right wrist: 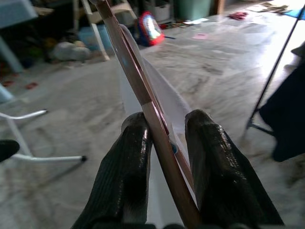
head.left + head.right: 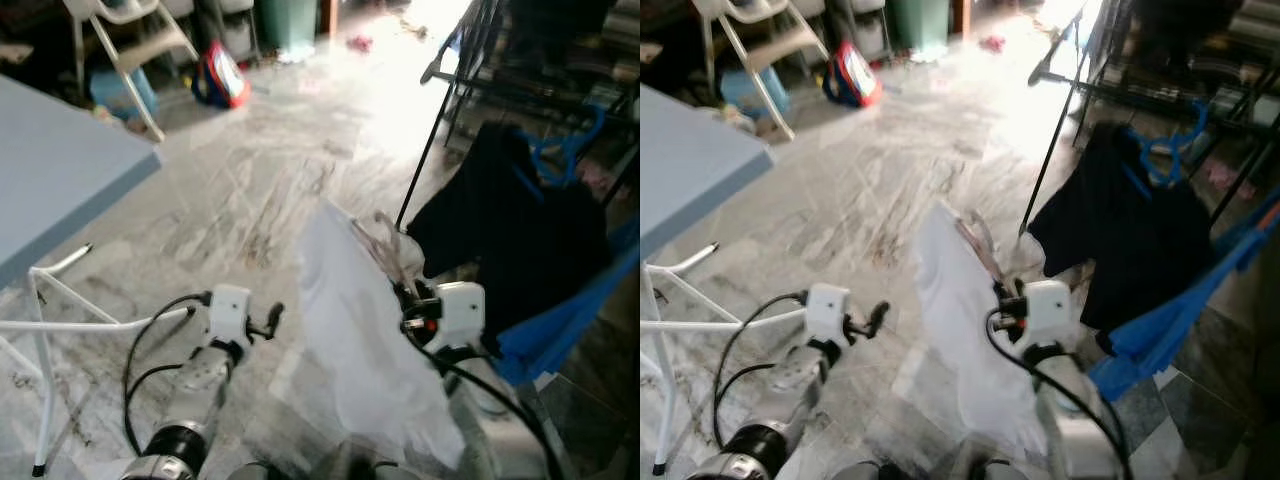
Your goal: Hang hanger
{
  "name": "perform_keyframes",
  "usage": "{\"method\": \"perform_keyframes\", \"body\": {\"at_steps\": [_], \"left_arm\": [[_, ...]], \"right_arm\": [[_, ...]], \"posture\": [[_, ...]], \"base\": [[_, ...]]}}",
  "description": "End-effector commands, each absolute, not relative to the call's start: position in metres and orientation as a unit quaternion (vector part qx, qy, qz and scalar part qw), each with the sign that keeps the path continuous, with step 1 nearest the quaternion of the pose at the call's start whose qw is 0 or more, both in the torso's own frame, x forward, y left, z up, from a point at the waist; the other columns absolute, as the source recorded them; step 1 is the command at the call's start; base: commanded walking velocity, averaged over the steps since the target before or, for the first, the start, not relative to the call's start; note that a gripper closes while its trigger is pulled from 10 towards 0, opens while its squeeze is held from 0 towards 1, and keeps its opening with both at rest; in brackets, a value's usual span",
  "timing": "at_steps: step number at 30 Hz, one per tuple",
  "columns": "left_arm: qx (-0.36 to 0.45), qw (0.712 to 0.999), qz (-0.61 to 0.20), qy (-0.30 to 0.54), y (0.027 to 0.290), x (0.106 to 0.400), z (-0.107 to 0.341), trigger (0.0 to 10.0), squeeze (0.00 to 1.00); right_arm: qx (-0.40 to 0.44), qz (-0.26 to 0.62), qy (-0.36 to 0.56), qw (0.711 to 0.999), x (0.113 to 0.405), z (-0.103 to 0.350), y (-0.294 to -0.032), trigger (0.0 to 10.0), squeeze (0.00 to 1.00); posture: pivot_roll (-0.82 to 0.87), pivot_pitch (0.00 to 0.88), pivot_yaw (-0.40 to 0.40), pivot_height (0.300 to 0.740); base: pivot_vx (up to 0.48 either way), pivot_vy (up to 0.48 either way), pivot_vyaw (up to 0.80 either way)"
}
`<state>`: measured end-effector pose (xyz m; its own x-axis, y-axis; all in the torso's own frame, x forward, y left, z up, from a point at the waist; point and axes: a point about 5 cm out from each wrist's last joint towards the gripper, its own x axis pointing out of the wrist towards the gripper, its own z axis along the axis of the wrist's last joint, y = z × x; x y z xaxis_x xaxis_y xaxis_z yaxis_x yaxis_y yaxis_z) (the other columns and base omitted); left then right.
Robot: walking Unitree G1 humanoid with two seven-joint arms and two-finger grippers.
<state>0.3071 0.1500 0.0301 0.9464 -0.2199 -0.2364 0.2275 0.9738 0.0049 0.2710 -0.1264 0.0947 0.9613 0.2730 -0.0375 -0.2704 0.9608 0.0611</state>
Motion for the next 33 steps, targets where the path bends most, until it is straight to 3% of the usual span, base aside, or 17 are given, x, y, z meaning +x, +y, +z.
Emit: {"method": "perform_keyframes", "body": {"at_steps": [1, 6, 33], "left_arm": [[0.021, 0.982, -0.132, 0.134, 0.1404, 0.3022, 0.0227, 10.0, 0.00], [0.021, 0.983, -0.128, 0.129, 0.1415, 0.3041, 0.0251, 10.0, 0.00], [0.039, 0.988, -0.075, 0.131, 0.1436, 0.3048, 0.0228, 10.0, 0.00]], "right_arm": [[0.026, 0.132, 0.005, 0.991, 0.2691, 0.1014, -0.1303, 10.0, 0.00], [0.029, 0.138, 0.006, 0.990, 0.2679, 0.0999, -0.1267, 10.0, 0.00], [0.024, 0.158, -0.002, 0.987, 0.2666, 0.1057, -0.1280, 10.0, 0.00]], "posture": [[-0.04, 0.171, 0.036, 0.740], [-0.03, 0.168, 0.037, 0.740], [-0.06, 0.182, 0.021, 0.740]], "base": [[-0.319, 0.000, 0.00], [-0.117, 0.000, 0.26], [0.000, 0.000, 0.73]]}}
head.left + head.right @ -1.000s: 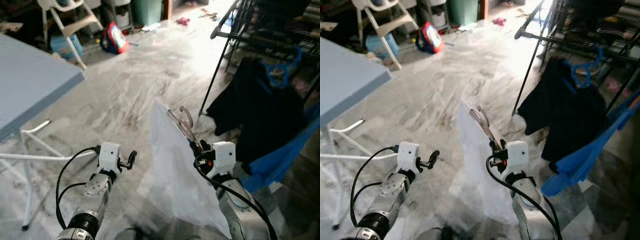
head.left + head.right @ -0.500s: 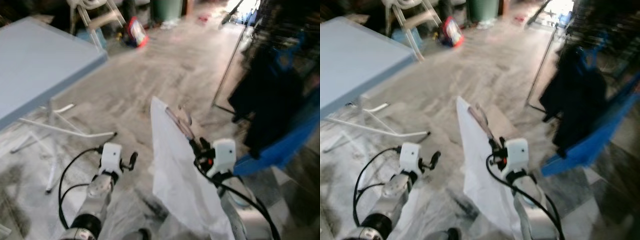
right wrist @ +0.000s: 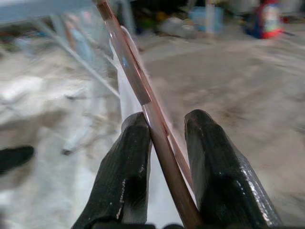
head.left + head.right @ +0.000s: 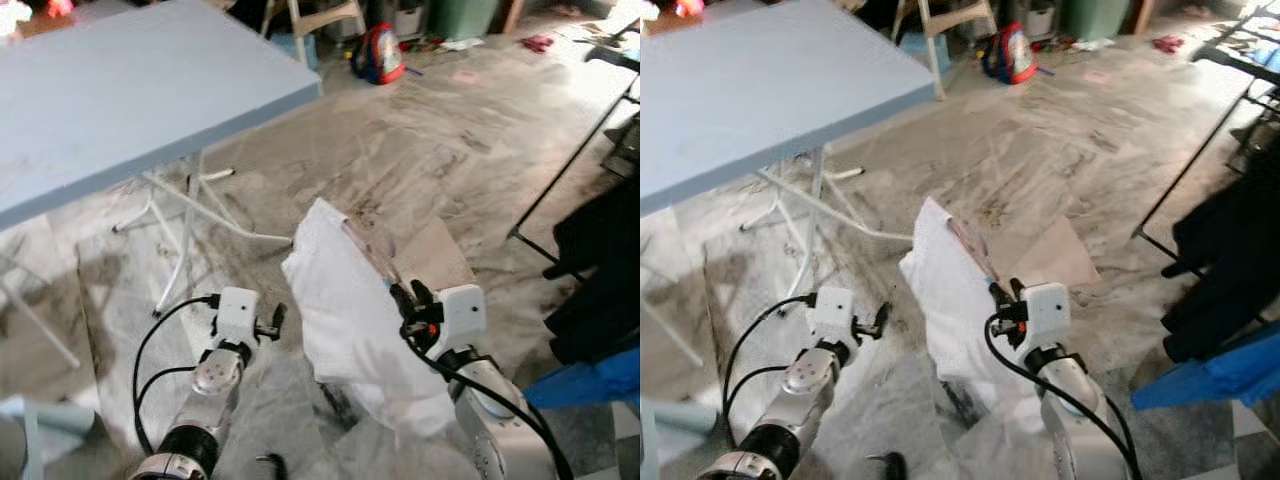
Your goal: Hang hanger
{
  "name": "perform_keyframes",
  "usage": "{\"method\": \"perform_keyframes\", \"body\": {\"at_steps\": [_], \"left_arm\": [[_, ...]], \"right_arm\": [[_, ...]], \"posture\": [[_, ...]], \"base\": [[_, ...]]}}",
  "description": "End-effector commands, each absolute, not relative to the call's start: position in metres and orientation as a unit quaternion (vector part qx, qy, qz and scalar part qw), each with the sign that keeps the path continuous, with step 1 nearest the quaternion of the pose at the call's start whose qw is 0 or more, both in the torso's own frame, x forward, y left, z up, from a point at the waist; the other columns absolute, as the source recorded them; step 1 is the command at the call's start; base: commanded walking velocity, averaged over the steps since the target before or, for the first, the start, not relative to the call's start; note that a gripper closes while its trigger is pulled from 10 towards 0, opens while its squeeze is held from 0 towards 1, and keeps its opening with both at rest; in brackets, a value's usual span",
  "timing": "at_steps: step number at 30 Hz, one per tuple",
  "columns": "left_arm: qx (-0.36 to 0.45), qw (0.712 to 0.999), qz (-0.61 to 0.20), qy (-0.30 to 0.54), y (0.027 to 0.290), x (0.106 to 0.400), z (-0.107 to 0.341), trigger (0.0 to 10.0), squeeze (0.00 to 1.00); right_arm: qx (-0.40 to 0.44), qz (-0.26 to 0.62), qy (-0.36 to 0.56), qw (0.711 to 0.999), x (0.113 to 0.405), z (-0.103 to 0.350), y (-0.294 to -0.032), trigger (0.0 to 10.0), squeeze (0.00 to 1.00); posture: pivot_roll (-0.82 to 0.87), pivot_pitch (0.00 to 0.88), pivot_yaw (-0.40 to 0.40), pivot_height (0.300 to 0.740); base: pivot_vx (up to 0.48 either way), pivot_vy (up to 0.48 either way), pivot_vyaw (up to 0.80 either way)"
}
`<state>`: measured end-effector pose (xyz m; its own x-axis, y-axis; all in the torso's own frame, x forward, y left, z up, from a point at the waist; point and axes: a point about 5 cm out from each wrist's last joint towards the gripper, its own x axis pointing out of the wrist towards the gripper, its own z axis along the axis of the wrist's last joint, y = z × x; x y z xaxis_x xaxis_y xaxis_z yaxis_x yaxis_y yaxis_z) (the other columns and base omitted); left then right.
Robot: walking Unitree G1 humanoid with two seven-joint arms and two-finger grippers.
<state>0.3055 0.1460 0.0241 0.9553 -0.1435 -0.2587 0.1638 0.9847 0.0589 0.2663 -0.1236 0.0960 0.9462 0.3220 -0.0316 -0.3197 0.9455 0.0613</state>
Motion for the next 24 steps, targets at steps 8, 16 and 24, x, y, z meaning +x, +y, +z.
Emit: {"method": "perform_keyframes", "body": {"at_steps": [8, 16, 24], "left_arm": [[0.032, 0.988, -0.082, 0.126, 0.139, 0.305, 0.023, 10.0, 0.00], [-0.038, 0.983, -0.149, 0.103, 0.126, 0.306, 0.031, 10.0, 0.00], [-0.090, 0.976, -0.182, 0.084, 0.113, 0.309, 0.041, 10.0, 0.00]], "right_arm": [[0.020, 0.156, 0.002, 0.988, 0.263, 0.104, -0.131, 10.0, 0.00], [0.011, 0.194, 0.010, 0.981, 0.264, 0.105, -0.127, 10.0, 0.00], [0.013, 0.215, 0.006, 0.977, 0.261, 0.107, -0.126, 10.0, 0.00]], "posture": [[-0.06, 0.183, 0.016, 0.740], [-0.06, 0.188, 0.007, 0.740], [-0.07, 0.190, -0.004, 0.740]], "base": [[0.000, 0.000, 0.00], [0.000, 0.000, 0.00], [0.000, 0.000, 0.00]]}}
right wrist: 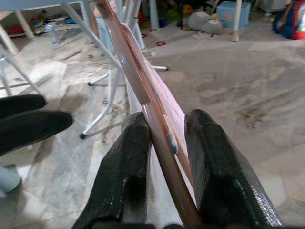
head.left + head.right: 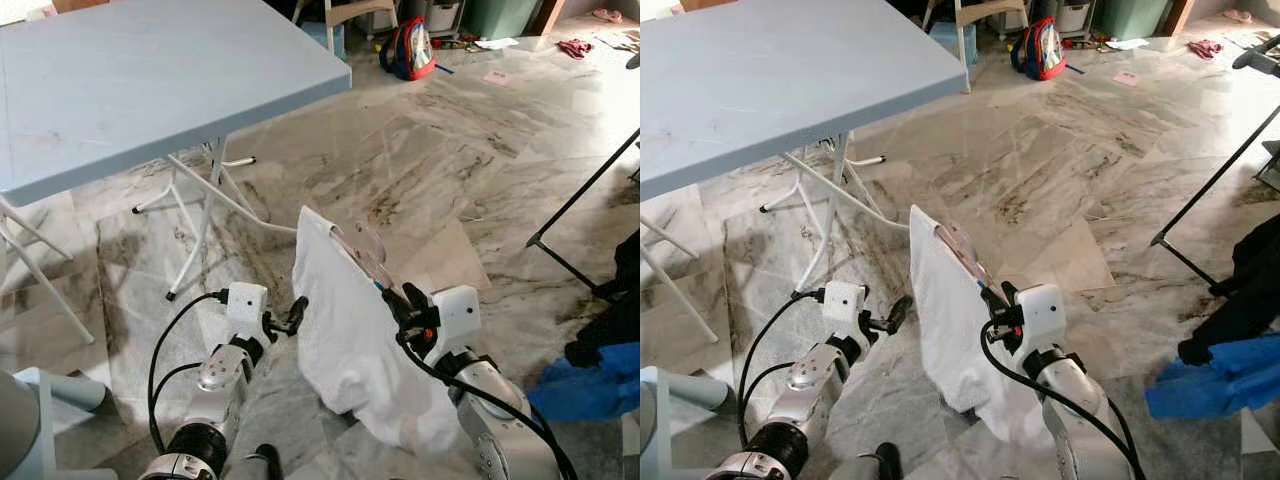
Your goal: Hang hanger
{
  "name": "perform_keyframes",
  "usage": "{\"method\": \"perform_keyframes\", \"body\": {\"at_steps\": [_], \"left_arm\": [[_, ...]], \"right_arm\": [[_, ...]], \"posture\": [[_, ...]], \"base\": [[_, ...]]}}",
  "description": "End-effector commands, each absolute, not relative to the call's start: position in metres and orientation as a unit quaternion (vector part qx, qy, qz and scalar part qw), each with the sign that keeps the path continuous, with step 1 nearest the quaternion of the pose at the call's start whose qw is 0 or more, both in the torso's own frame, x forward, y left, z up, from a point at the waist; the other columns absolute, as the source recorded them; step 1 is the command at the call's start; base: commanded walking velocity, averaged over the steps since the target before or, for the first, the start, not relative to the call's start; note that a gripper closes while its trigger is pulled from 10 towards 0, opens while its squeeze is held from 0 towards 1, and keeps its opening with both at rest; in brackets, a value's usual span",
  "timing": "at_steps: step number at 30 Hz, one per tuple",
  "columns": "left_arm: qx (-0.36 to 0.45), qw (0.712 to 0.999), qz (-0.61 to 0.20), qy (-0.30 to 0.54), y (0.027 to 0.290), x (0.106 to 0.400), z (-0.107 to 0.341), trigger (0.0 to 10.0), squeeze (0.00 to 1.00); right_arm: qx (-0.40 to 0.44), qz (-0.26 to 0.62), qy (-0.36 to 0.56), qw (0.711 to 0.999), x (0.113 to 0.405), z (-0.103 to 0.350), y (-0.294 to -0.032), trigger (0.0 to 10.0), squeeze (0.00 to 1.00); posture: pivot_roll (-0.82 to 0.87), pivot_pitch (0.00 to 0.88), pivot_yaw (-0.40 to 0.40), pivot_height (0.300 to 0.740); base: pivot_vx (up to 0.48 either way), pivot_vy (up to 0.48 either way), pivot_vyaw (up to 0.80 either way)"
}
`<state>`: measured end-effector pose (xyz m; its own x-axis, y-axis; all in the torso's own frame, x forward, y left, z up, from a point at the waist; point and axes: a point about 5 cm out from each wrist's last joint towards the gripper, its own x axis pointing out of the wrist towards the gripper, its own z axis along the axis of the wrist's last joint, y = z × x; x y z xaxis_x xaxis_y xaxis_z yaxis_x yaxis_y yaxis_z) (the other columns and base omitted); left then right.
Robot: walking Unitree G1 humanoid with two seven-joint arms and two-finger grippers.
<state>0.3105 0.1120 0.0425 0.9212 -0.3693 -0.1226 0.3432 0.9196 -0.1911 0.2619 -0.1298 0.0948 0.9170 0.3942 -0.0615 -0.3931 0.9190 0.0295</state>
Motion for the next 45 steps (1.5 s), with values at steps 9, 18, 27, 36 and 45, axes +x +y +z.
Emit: {"method": "perform_keyframes", "body": {"at_steps": [9, 18, 27, 36, 45], "left_arm": [[-0.197, 0.954, -0.225, 0.027, 0.085, 0.325, 0.080, 10.0, 0.36], [-0.217, 0.947, -0.235, 0.037, 0.081, 0.325, 0.081, 10.0, 1.00], [-0.208, 0.955, -0.207, 0.036, 0.087, 0.333, 0.086, 10.0, 0.00], [-0.194, 0.959, -0.201, 0.040, 0.089, 0.338, 0.086, 10.0, 0.00], [-0.189, 0.961, -0.195, 0.043, 0.088, 0.342, 0.087, 0.0, 0.00]], "right_arm": [[0.004, 0.204, -0.003, 0.979, 0.263, 0.110, -0.130, 10.0, 0.00], [0.003, 0.207, -0.002, 0.978, 0.261, 0.109, -0.126, 10.0, 0.00], [0.009, 0.244, 0.000, 0.970, 0.251, 0.112, -0.122, 10.0, 0.00], [0.007, 0.281, 0.006, 0.960, 0.244, 0.114, -0.120, 10.0, 0.00], [0.008, 0.295, 0.008, 0.955, 0.241, 0.115, -0.118, 10.0, 0.00]], "posture": [[-0.08, 0.198, 0.003, 0.740], [-0.08, 0.205, 0.013, 0.740], [-0.08, 0.207, 0.023, 0.740], [-0.09, 0.205, 0.023, 0.740], [-0.10, 0.200, 0.024, 0.740]], "base": [[0.000, 0.000, 0.00], [0.000, 0.000, 0.00], [0.000, 0.000, 0.00], [0.000, 0.000, 0.00], [0.000, 0.000, 0.00]]}}
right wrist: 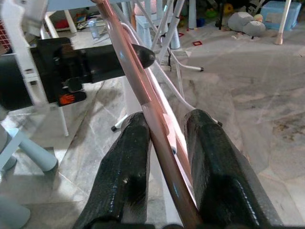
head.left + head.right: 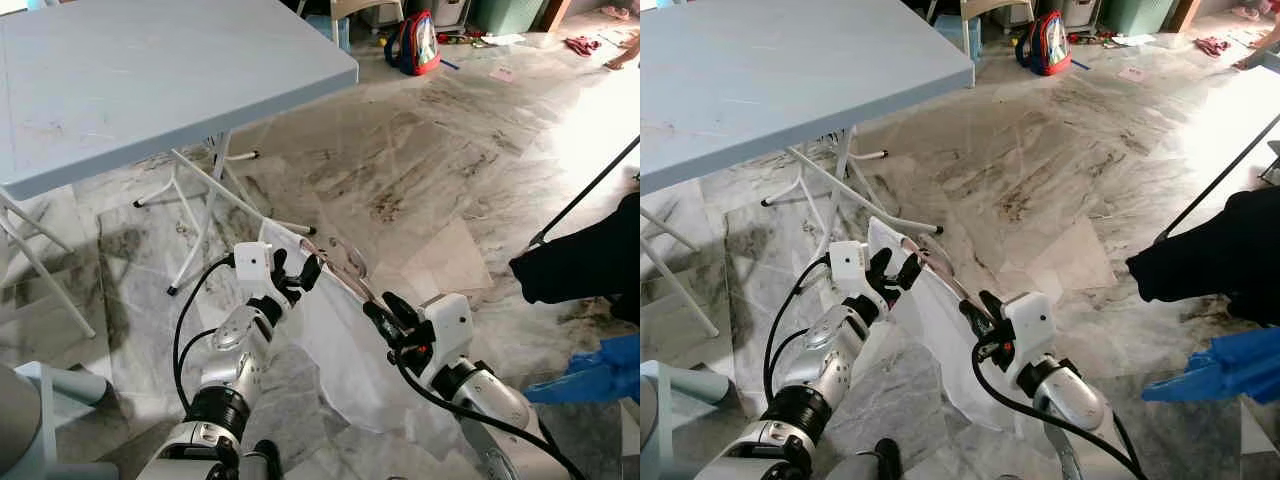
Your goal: Hang hanger
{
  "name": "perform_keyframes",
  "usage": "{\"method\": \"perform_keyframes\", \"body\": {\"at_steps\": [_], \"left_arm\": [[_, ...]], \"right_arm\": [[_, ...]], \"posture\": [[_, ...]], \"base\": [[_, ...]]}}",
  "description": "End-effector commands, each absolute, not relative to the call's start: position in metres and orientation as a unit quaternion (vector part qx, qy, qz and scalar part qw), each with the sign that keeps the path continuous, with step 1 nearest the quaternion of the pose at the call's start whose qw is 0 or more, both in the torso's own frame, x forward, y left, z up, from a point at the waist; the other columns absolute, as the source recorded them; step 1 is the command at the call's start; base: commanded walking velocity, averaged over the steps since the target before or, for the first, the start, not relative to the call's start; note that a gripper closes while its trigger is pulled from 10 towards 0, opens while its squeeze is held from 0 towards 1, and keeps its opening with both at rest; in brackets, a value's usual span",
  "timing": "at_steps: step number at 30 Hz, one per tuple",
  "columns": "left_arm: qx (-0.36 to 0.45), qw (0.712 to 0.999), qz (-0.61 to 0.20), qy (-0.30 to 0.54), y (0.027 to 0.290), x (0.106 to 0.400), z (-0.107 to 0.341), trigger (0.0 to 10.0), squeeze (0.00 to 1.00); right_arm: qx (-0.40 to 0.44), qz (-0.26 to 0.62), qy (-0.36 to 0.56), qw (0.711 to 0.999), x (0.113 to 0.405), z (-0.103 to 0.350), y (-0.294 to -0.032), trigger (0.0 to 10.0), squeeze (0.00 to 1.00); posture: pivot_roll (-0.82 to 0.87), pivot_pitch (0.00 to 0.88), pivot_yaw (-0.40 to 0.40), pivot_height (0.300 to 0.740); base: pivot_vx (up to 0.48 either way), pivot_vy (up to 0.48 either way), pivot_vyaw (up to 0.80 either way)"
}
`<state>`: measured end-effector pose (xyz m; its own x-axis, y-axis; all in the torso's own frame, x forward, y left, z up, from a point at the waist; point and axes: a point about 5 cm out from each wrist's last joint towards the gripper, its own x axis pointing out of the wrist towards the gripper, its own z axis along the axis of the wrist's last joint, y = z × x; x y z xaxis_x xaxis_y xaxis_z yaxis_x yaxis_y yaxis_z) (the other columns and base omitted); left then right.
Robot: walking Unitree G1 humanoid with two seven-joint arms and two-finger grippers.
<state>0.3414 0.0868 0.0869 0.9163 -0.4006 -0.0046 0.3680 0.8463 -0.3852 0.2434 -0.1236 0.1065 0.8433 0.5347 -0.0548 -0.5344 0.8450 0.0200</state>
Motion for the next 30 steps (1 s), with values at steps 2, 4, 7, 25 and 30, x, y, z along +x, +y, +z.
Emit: {"method": "perform_keyframes", "body": {"at_steps": [2, 4, 7, 25, 30], "left_arm": [[-0.188, 0.962, -0.194, 0.042, 0.089, 0.344, 0.087, 0.0, 0.00], [-0.187, 0.962, -0.194, 0.042, 0.090, 0.344, 0.088, 0.0, 0.00], [-0.182, 0.963, -0.195, 0.045, 0.092, 0.343, 0.086, 0.0, 0.00], [-0.127, 0.969, -0.201, 0.067, 0.094, 0.340, 0.076, 0.0, 0.00], [-0.120, 0.970, -0.201, 0.070, 0.095, 0.341, 0.075, 0.0, 0.00]], "right_arm": [[0.005, 0.290, 0.010, 0.957, 0.241, 0.115, -0.119, 10.0, 0.00], [0.004, 0.287, 0.011, 0.958, 0.242, 0.115, -0.120, 10.0, 0.00], [0.003, 0.279, 0.009, 0.960, 0.243, 0.116, -0.121, 10.0, 0.00], [-0.007, 0.238, 0.007, 0.971, 0.251, 0.117, -0.129, 10.0, 0.00], [-0.009, 0.235, 0.010, 0.972, 0.251, 0.116, -0.129, 10.0, 0.00]], "posture": [[-0.10, 0.200, 0.025, 0.740], [-0.10, 0.200, 0.025, 0.740], [-0.10, 0.203, 0.024, 0.740], [-0.10, 0.208, 0.026, 0.740], [-0.10, 0.209, 0.026, 0.740]], "base": [[0.000, 0.000, 0.00], [0.000, 0.000, 0.00], [0.000, 0.000, 0.00], [0.000, 0.000, 0.00], [0.000, 0.000, 0.00]]}}
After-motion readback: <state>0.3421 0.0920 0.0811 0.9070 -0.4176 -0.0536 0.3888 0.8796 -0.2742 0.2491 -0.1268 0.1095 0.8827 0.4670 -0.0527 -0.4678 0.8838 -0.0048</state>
